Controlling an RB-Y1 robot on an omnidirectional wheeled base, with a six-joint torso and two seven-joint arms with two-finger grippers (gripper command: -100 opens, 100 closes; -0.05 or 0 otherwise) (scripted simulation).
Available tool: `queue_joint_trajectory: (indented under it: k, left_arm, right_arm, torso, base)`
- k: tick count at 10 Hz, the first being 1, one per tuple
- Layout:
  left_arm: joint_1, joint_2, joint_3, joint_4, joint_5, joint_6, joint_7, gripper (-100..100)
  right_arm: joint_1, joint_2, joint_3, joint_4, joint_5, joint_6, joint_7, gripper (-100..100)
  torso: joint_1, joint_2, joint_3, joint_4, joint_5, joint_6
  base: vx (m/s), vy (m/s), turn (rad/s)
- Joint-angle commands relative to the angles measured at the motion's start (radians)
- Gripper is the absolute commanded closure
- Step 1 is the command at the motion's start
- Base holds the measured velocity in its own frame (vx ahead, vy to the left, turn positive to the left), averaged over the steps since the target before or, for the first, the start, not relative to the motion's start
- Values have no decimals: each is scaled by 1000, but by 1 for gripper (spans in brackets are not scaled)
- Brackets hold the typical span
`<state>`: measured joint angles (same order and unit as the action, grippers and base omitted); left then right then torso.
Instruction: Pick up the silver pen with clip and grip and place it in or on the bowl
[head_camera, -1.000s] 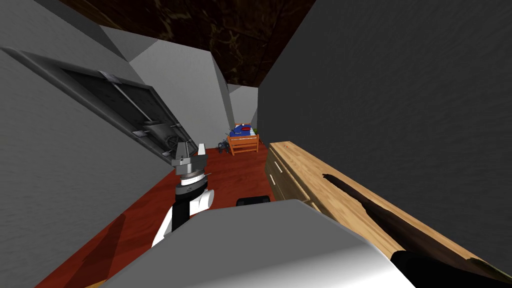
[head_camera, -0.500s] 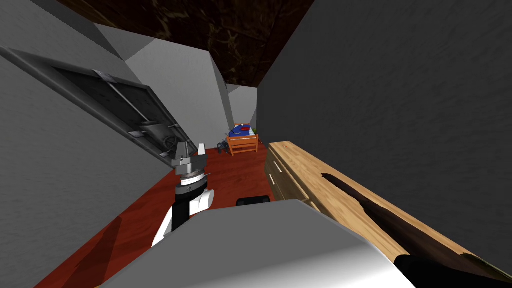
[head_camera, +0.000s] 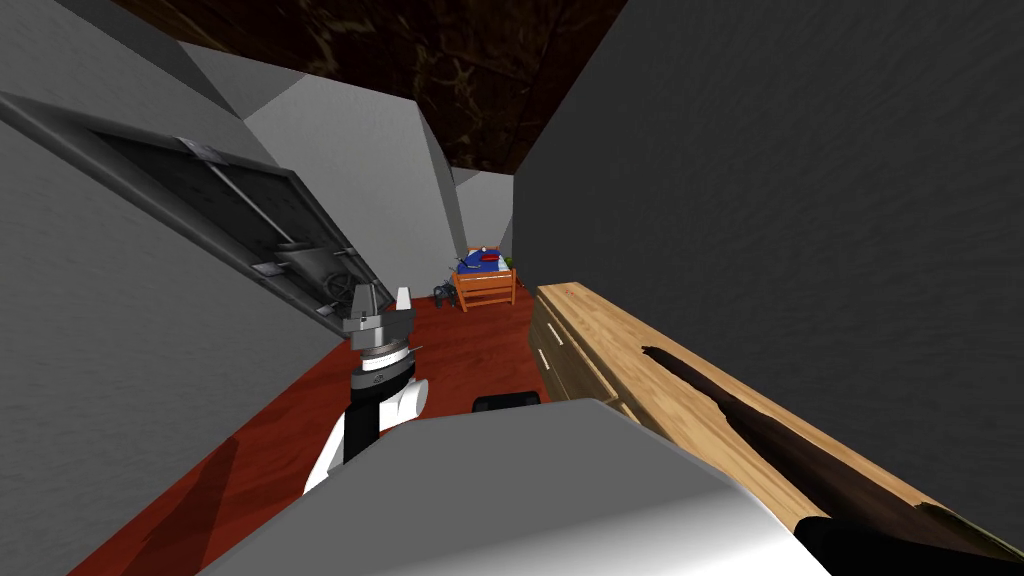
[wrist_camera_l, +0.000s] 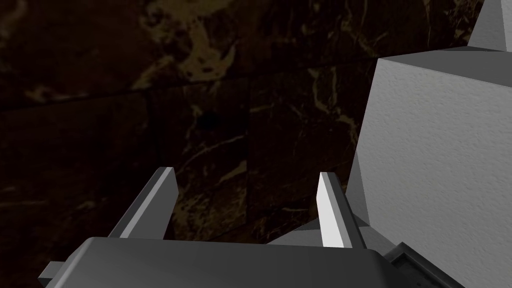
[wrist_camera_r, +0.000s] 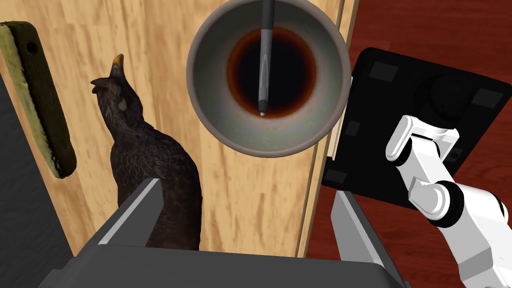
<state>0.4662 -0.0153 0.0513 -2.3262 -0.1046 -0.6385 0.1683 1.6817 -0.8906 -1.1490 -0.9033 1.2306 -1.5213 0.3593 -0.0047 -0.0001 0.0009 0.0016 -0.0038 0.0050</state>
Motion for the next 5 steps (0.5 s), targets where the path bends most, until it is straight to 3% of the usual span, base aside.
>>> queue_joint_trajectory:
  k: [1, 5]
  left_arm:
    - [0, 0, 0, 0, 0, 0, 0, 0]
    - [0, 0, 0, 0, 0, 0, 0, 0]
  right_arm:
    - [0, 0, 0, 0, 0, 0, 0, 0]
    - [0, 0, 0, 0, 0, 0, 0, 0]
  torso:
    - [0, 0, 0, 0, 0, 0]
    - [0, 0, 0, 0, 0, 0]
  base:
    - [0, 0, 0]
    - [0, 0, 0]
